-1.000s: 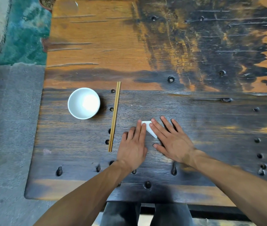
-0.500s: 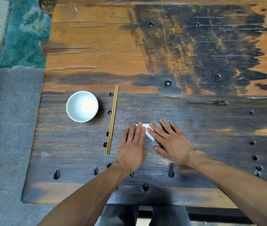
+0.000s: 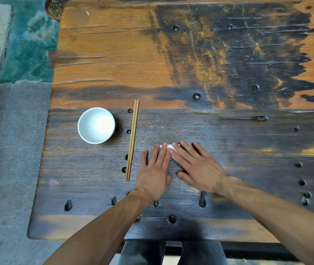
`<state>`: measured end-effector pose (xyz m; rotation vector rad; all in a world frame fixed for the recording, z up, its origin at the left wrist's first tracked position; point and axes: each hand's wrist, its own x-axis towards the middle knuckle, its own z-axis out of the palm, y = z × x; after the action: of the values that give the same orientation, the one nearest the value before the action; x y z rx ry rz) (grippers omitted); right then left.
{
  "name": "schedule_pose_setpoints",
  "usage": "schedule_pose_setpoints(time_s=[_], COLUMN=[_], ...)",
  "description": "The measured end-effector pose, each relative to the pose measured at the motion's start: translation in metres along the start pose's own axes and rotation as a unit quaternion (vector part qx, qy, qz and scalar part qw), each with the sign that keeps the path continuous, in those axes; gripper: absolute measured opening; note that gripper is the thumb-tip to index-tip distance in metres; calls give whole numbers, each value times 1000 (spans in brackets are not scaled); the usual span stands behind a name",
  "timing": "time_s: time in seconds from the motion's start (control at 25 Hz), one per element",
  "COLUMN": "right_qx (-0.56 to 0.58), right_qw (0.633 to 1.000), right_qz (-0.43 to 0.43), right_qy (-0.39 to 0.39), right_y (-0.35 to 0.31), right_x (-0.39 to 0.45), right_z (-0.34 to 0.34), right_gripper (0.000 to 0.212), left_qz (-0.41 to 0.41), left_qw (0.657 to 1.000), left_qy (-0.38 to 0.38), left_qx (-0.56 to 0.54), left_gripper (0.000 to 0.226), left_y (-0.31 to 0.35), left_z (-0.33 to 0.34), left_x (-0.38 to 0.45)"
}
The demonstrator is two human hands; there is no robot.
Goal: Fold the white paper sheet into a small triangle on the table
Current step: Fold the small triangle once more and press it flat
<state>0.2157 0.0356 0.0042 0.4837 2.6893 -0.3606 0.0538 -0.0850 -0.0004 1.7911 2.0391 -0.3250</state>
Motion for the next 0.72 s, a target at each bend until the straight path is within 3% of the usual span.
schedule_pose_setpoints(time_s=[0.32, 0.44, 0.52, 0.56, 0.72], right_qx=[35, 66, 126, 159, 134], right_qw=[998, 996, 978, 969, 980], right_qz=[24, 21, 81, 115, 148], right_qy=[-47, 50, 143, 149, 20], right_y=[3, 4, 8, 10, 3], right_x=[-12, -7, 6, 16, 51], right_z=[3, -17, -31, -38, -43], right_gripper=[62, 48, 36, 33, 45], left_qz=[-16, -12, -11, -8, 7], left_qw=[1000, 1000, 1000, 1000, 999], left_qy=[11, 11, 15, 17, 23], left_qx=[1, 11, 21, 25, 40], left_gripper=[73, 72, 71, 70, 70], left_y=[-13, -12, -12, -13, -17], left_z=[7, 5, 4, 4, 4], left_x=[-9, -7, -6, -6, -6])
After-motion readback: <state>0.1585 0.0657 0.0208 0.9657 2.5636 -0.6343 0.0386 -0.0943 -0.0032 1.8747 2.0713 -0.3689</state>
